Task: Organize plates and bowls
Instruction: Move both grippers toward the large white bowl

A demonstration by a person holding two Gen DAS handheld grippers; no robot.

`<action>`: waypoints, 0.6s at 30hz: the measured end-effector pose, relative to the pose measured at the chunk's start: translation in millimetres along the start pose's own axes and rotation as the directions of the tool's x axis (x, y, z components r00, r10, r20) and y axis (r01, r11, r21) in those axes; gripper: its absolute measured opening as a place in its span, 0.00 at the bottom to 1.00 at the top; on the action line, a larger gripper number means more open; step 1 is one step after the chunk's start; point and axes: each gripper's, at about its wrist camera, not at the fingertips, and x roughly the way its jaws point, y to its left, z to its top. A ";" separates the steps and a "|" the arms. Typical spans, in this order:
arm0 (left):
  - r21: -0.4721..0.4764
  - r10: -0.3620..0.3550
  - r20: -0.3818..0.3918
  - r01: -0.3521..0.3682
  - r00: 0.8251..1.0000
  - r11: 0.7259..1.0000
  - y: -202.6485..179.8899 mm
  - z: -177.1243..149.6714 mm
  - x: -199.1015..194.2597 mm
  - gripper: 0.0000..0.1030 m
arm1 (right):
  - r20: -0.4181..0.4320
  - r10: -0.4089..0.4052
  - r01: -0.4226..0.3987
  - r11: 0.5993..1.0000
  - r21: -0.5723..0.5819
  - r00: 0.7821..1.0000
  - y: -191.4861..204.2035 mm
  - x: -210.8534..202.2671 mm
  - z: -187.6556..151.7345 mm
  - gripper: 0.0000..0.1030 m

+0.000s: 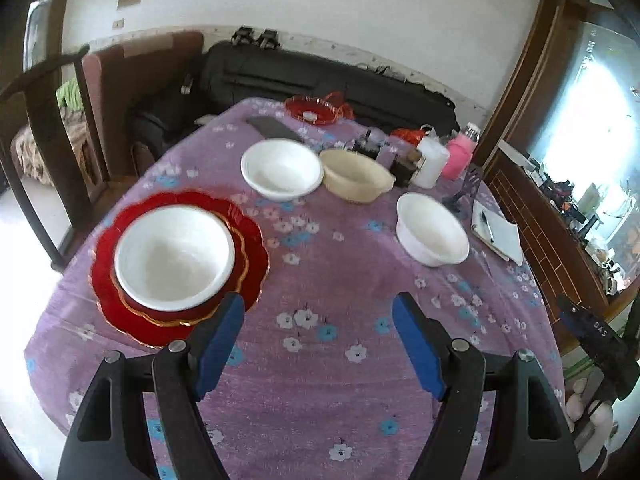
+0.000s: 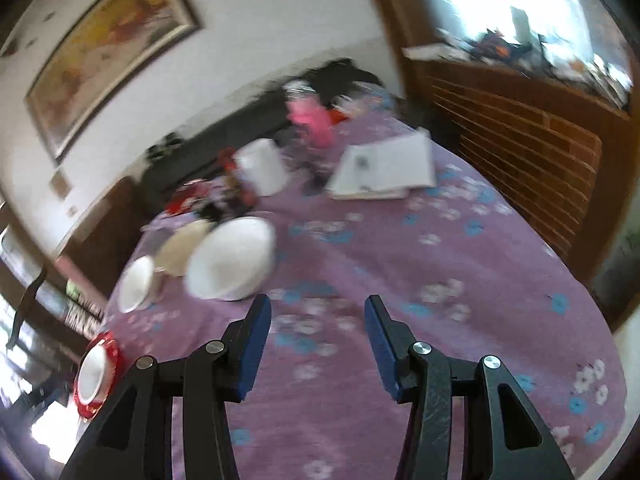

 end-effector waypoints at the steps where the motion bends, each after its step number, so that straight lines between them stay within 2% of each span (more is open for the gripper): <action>1: 0.013 0.001 0.015 -0.001 1.000 1.000 -2.2 2.4 -8.3 0.74 | 0.004 0.021 -0.021 1.000 -0.021 1.000 12.1 -1.3 0.5 0.51; 5: 0.056 0.050 0.094 -0.056 0.994 0.997 -6.1 9.9 -29.4 0.77 | 0.007 0.073 -0.073 0.996 -0.060 0.997 43.2 -2.8 2.4 0.52; 8: 0.073 0.096 0.157 -0.109 0.983 0.991 -3.9 12.0 -38.9 0.79 | 0.005 0.097 -0.096 0.991 -0.096 0.995 63.3 -4.4 4.6 0.52; 11: 0.081 0.122 0.163 -0.136 0.979 0.987 -1.3 12.1 -32.5 0.79 | -0.021 0.102 -0.104 0.984 -0.147 0.995 83.0 -1.5 3.8 0.53; 15: 0.069 0.121 0.134 -0.131 0.984 0.989 11.8 23.6 -25.3 0.79 | -0.044 0.087 -0.094 0.979 -0.180 0.995 101.2 1.8 6.4 0.53; 18: 0.059 0.127 0.163 -0.138 0.978 0.989 22.6 39.7 -31.3 0.79 | -0.051 0.116 -0.123 0.976 -0.177 0.992 115.2 1.7 16.1 0.53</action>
